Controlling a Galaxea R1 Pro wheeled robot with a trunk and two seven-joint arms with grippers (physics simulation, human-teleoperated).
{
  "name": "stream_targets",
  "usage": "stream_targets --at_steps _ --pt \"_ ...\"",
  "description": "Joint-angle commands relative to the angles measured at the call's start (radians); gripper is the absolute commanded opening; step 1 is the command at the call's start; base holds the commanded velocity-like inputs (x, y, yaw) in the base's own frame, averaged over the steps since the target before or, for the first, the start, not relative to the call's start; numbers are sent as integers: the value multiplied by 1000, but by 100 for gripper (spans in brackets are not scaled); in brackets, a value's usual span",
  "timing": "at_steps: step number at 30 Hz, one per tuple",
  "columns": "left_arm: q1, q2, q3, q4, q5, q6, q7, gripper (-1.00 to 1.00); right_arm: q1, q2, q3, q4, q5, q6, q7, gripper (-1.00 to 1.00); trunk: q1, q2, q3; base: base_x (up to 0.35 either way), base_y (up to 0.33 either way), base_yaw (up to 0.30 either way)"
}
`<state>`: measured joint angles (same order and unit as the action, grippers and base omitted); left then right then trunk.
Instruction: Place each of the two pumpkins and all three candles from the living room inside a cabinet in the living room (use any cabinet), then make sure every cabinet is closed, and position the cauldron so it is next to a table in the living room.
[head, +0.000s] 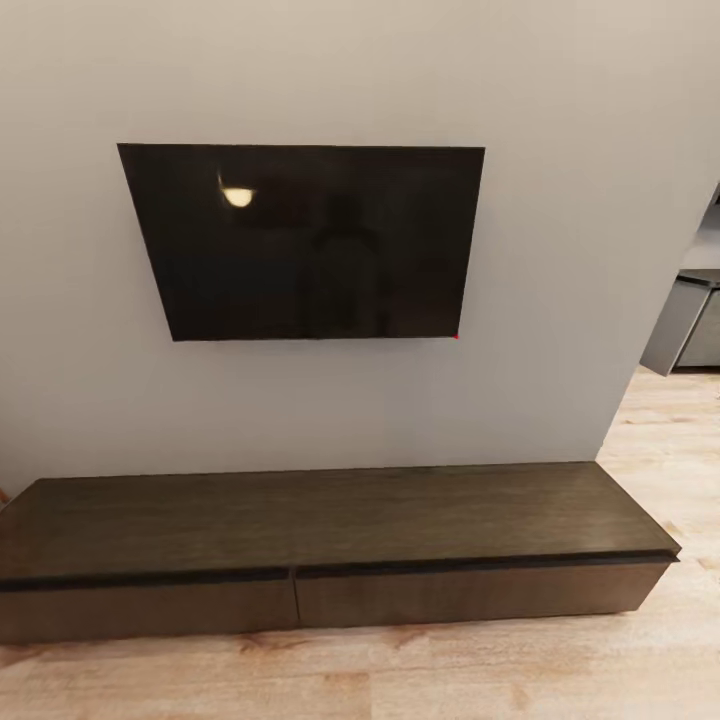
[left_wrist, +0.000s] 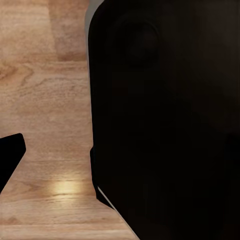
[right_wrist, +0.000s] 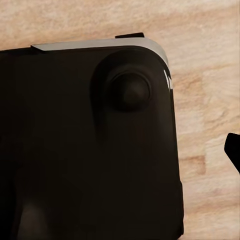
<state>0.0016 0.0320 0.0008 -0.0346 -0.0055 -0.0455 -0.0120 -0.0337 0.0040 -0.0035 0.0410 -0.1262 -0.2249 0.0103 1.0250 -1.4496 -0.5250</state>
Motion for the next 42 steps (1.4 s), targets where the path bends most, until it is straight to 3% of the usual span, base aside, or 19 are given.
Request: stream_targets --at_steps 1,16,31,42 --pt "0 0 0 -1 -1 -2 -1 100 -2 0 0 4 -8 -7 -1 100 0 0 -1 0 0 -3" --pt "0 -10 6 -1 6 -2 -1 100 -2 1 -2 -7 -11 -12 -4 100 0 0 -1 0 0 0" --pt "0 -3 -1 -2 0 -3 -8 100 -2 3 2 -12 -8 -15 -2 100 0 0 -1 -90 0 0" --pt "-13 7 0 -101 -2 -5 4 100 -2 2 5 -12 1 -16 4 100 0 0 -1 -2 0 0"
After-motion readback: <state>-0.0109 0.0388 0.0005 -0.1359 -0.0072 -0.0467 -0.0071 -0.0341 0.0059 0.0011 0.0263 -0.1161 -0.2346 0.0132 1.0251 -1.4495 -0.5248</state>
